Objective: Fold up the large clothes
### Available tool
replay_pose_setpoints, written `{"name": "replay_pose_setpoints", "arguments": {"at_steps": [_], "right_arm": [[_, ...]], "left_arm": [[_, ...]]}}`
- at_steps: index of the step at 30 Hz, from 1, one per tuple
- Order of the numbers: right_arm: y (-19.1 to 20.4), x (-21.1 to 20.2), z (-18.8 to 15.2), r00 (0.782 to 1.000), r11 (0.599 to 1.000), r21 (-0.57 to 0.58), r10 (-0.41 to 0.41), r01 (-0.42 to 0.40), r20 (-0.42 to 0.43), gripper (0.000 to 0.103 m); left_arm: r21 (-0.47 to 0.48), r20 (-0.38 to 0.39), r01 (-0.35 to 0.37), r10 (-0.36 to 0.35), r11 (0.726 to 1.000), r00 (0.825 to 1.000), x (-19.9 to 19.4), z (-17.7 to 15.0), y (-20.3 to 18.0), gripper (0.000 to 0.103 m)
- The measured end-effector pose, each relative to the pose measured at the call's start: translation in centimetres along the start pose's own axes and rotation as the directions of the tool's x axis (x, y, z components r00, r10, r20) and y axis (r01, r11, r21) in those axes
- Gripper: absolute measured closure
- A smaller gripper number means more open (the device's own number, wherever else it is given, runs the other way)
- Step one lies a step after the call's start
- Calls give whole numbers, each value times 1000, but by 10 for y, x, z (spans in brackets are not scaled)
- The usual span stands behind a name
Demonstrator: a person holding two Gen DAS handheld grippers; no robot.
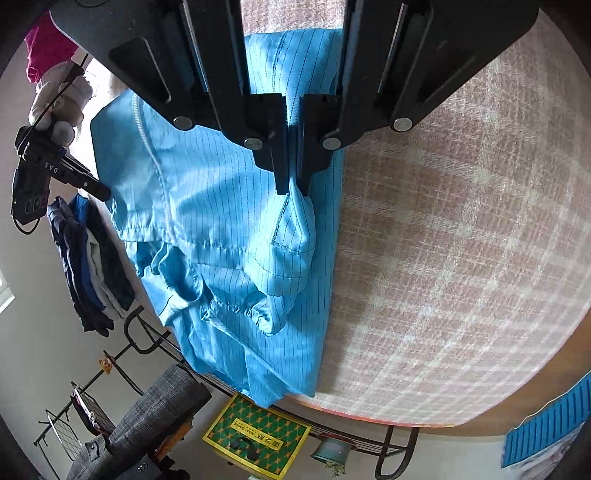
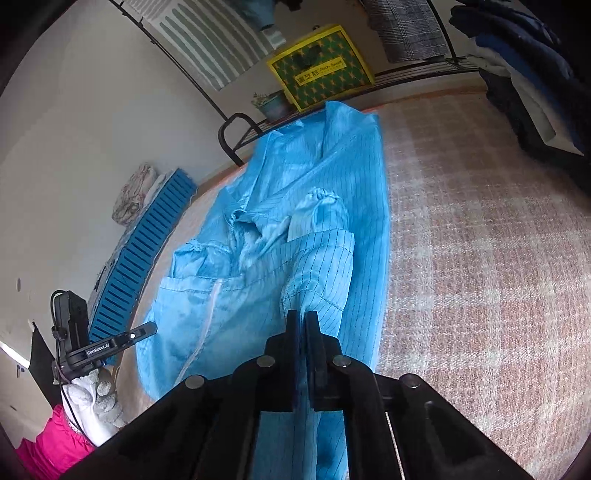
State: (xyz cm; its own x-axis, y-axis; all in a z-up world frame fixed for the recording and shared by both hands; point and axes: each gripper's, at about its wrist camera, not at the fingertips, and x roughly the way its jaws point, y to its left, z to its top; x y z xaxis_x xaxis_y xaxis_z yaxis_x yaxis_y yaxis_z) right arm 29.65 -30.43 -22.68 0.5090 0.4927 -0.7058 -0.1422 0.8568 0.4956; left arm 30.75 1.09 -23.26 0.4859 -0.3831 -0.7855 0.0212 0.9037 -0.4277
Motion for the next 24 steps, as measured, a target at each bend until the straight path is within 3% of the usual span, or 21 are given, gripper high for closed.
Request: {"name": "replay_pose_setpoints", "arguments": {"at_steps": [1, 4, 5, 6, 10, 14, 15, 19, 22, 24], "right_arm": [[-3, 2, -1, 1000, 1000, 11, -13, 14, -11, 102], [-12, -2, -4, 999, 1000, 26, 17, -16, -41, 89], [-15, -7, -8, 998, 999, 34, 45, -43, -51, 72], [-18, -13, -12, 996, 996, 42, 76, -74, -56, 66], [-21, -26, -34, 985, 990, 22, 142, -140, -95, 68], [-14, -17, -56, 984, 998, -61, -9, -1, -177, 95], [-13, -17, -61, 983, 997, -69, -31, 18, -179, 96], [-2, -23, -70, 983, 992, -102, -91, 75, -157, 96], [11, -32, -68, 978, 976, -151, -177, 159, -112, 78], [19, -42, -62, 982, 971, -165, -181, 171, -46, 76]], "left_arm": [[11, -10, 3, -3, 1000, 1000, 4, 1, 0, 101], [36, -9, -18, 18, 999, 1000, 7, 6, -3, 95], [30, 3, -22, 21, 999, 1000, 4, 6, -3, 93], [24, 18, -16, 16, 1000, 1000, 0, 6, -3, 91], [75, 69, -23, 17, 997, 997, -14, 7, -17, 91], [147, 69, -50, 40, 988, 997, -7, 3, -27, 91], [146, 60, -78, 69, 986, 996, -2, 3, -25, 91], [62, 50, -172, 169, 983, 984, 5, 6, -3, 91], [17, 93, -135, 133, 991, 987, -14, 5, 1, 91], [74, 136, -115, 104, 991, 985, -24, 6, -11, 91]]}}
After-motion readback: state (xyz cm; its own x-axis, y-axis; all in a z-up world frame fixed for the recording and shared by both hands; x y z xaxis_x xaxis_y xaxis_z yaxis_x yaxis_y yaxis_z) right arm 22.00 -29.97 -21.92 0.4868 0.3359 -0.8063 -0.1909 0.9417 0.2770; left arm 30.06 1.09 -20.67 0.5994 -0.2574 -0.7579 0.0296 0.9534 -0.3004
